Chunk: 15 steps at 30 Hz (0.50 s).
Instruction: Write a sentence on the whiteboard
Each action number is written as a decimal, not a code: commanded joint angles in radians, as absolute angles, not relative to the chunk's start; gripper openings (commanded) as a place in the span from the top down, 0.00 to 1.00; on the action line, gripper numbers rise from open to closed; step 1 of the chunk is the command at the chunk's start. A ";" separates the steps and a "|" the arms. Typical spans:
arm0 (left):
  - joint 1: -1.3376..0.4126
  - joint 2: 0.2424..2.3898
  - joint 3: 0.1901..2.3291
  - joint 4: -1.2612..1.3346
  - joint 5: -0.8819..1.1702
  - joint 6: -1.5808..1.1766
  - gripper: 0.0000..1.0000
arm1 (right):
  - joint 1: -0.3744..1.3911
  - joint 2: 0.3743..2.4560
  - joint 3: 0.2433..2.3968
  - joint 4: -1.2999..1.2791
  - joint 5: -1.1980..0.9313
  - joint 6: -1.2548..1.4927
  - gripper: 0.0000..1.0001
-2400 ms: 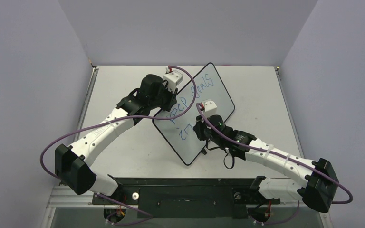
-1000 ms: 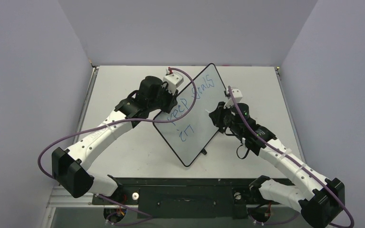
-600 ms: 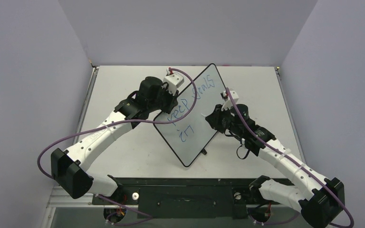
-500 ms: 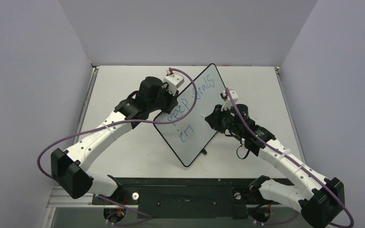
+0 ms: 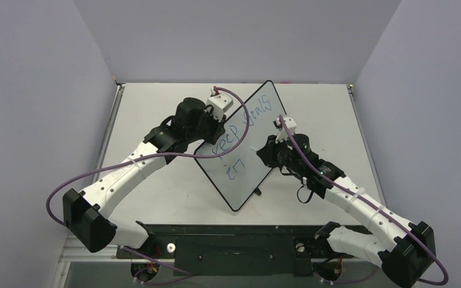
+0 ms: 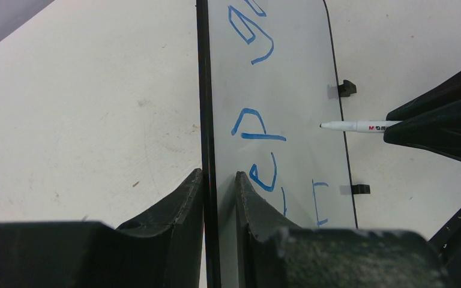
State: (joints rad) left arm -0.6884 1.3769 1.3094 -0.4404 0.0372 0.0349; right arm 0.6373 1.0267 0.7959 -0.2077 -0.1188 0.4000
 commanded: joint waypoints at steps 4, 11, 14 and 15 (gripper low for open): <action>-0.728 1.368 1.276 -0.544 0.099 0.072 1.00 | 0.651 1.028 0.768 -0.164 -0.069 0.387 1.00; -0.735 1.367 1.270 -0.544 0.100 0.069 1.00 | 0.648 1.044 0.777 -0.166 -0.017 0.394 1.00; -0.736 1.366 1.266 -0.543 0.096 0.069 1.00 | 0.646 1.061 0.791 -0.165 -0.007 0.396 1.00; -0.735 1.365 1.266 -0.543 0.095 0.069 1.00 | 0.645 1.065 0.799 -0.163 -0.007 0.395 1.00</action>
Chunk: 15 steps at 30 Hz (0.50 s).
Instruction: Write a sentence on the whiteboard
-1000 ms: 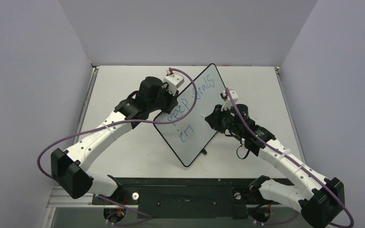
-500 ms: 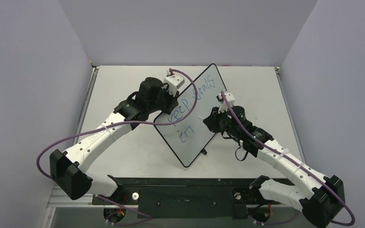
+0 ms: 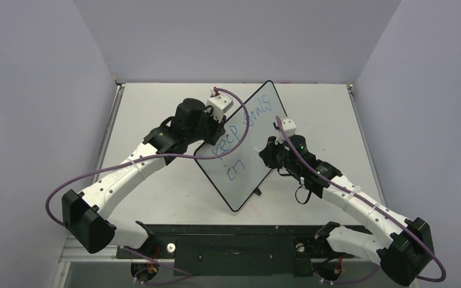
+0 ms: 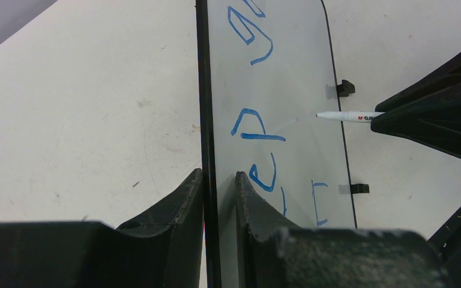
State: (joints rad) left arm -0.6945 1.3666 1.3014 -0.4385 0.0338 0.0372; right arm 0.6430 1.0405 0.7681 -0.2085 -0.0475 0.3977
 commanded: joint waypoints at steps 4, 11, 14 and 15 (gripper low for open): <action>-0.735 1.363 1.267 -0.542 0.094 0.068 1.00 | 0.644 1.091 0.828 -0.162 -0.010 0.390 1.00; -0.739 1.360 1.263 -0.541 0.099 0.067 1.00 | 0.644 1.121 0.854 -0.151 0.012 0.397 1.00; -0.741 1.360 1.262 -0.541 0.097 0.067 1.00 | 0.642 1.127 0.859 -0.148 0.025 0.397 1.00; -0.741 1.361 1.262 -0.541 0.096 0.067 1.00 | 0.643 1.130 0.863 -0.147 0.023 0.396 1.00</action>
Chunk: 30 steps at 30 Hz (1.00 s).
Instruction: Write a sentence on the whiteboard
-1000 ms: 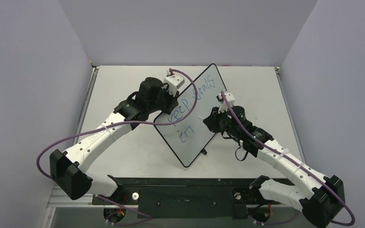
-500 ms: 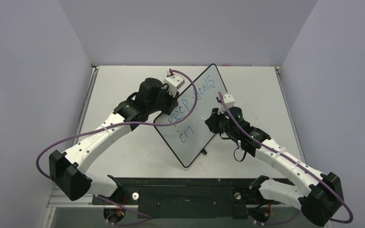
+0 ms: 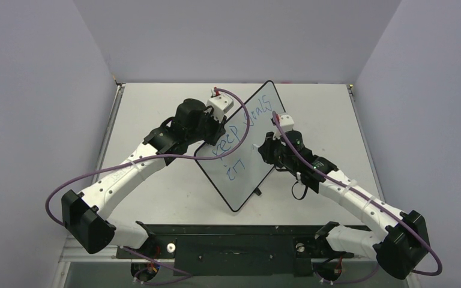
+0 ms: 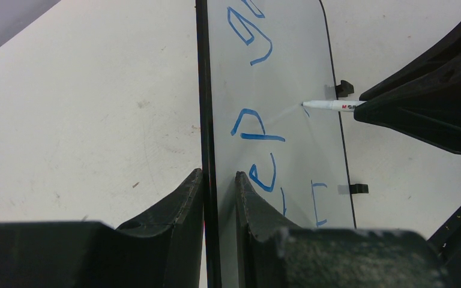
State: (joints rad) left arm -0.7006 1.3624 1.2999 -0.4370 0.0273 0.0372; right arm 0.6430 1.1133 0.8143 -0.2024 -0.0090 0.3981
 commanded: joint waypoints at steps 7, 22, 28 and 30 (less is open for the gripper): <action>-0.742 1.359 1.263 -0.541 0.097 0.067 1.00 | 0.651 1.147 0.867 -0.132 -0.054 0.389 1.00; -0.742 1.361 1.265 -0.543 0.094 0.068 1.00 | 0.763 1.151 0.808 -0.151 -0.059 0.379 1.00; -0.741 1.361 1.264 -0.542 0.094 0.068 1.00 | 0.751 1.149 0.769 -0.162 -0.013 0.390 1.00; -0.741 1.359 1.264 -0.542 0.094 0.069 1.00 | 0.737 1.146 0.757 -0.164 -0.006 0.394 1.00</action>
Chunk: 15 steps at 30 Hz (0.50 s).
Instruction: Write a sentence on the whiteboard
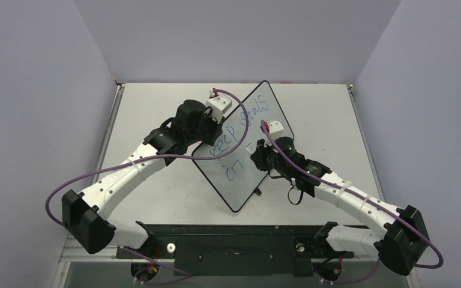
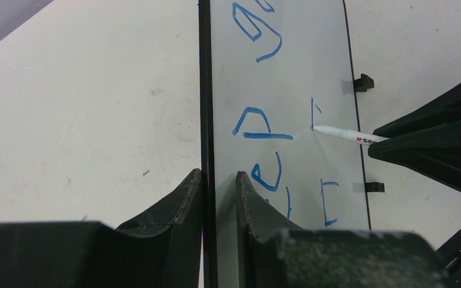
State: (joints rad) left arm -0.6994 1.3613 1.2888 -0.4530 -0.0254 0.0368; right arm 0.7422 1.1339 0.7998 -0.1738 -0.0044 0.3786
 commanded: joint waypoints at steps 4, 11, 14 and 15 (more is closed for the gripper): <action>-0.741 1.360 1.265 -0.543 0.093 0.068 1.00 | 0.710 1.136 0.737 -0.170 -0.003 0.404 1.00; -0.741 1.361 1.264 -0.541 0.092 0.068 1.00 | 0.695 1.118 0.739 -0.175 0.028 0.412 1.00; -0.741 1.362 1.264 -0.541 0.092 0.069 1.00 | 0.694 1.110 0.745 -0.181 0.016 0.411 1.00; -0.742 1.363 1.264 -0.542 0.092 0.069 1.00 | 0.692 1.106 0.746 -0.182 0.011 0.412 1.00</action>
State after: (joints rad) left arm -0.6998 1.3586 1.2888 -0.4400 -0.0006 0.0372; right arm 0.6994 1.1351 0.7364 -0.1959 0.0090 0.4046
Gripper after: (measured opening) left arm 0.174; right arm 0.105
